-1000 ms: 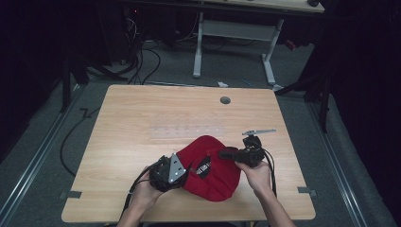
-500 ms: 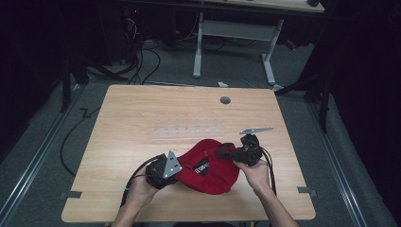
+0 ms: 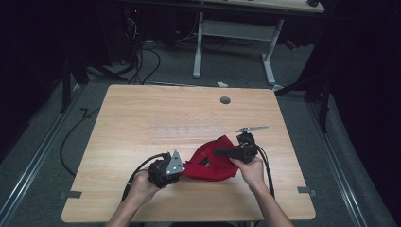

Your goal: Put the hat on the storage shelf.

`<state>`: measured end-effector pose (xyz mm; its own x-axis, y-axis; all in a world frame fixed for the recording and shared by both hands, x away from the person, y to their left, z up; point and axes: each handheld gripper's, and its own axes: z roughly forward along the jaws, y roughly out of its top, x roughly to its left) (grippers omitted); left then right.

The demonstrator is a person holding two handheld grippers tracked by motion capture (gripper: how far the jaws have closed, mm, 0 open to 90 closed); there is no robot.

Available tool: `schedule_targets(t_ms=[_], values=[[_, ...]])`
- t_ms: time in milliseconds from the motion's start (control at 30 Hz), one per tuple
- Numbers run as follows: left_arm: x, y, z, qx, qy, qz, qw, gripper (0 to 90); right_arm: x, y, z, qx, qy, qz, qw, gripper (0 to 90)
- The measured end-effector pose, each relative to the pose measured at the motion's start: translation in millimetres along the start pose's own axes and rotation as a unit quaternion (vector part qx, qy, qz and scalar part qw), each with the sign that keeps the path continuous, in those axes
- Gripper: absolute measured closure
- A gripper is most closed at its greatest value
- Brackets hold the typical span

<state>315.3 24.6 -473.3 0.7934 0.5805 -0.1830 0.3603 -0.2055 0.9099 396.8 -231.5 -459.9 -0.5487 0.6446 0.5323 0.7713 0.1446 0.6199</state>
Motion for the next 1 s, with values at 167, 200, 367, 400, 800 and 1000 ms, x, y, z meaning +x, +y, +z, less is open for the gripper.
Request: schedule_targets(t_ms=[167,200,367,400,800,1000], values=[[-8.4,2.0,-2.1,0.008,-0.019,0.015,0.9997,85.2,-4.9,3.9,-4.8,-0.02,0.01,0.018,0.9996,66.8],[-8.0,2.9,-2.9,0.007,-0.022,0.01,0.9997,85.4,-7.5,5.3,-6.7,-0.028,0.017,0.027,0.9991,64.8],[-12.8,4.9,-9.1,0.002,-0.031,0.006,0.9995,85.7,-7.3,14.1,-13.6,-0.054,0.018,0.036,0.9977,56.4],[-13.6,4.7,-10.7,0.002,-0.034,0.005,0.9994,85.7,-7.1,15.5,-15.0,-0.058,0.018,0.037,0.9975,54.6],[-0.5,8.6,-44.0,-0.036,-0.024,-0.055,0.9976,85.7,-8.4,29.6,-54.5,-0.133,-0.032,0.034,0.99,43.5],[8.7,19.1,-68.0,-0.083,-0.019,-0.095,0.9918,85.6,-9.8,25.0,-60.4,-0.132,-0.079,0.017,0.9879,42.6]])
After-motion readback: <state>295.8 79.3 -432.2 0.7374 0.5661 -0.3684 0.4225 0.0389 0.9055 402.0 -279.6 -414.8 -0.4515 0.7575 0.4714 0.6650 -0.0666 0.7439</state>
